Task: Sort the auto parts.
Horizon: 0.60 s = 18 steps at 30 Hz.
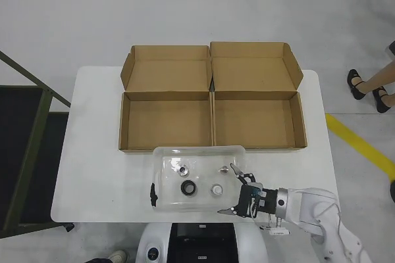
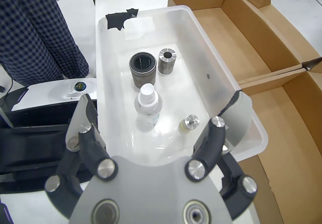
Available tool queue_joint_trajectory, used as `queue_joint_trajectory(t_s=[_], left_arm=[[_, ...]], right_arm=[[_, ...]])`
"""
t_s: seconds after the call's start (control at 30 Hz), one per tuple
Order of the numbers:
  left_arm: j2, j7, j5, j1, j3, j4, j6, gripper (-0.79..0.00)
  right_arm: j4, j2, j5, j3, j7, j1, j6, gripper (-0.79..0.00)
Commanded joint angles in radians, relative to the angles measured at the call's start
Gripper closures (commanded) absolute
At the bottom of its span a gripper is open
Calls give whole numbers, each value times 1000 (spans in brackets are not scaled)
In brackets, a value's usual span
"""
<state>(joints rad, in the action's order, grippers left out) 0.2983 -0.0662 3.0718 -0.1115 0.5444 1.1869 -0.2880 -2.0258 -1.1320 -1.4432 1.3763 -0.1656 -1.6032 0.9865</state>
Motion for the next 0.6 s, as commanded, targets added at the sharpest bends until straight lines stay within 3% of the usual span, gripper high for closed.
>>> queue_joint_trajectory(t_s=[0.0,0.27,0.57], left_arm=[[0,0,0,0,0,0,0,-785],[0,0,0,0,0,0,0,-785],[0,0,0,0,0,0,0,-785]], right_arm=[[10,1,5,-7,-8,9,-6,-785],[19,6,31,-32,-63,25,-27,-773],[29,15,42,-52,-98,32,-26,-622]])
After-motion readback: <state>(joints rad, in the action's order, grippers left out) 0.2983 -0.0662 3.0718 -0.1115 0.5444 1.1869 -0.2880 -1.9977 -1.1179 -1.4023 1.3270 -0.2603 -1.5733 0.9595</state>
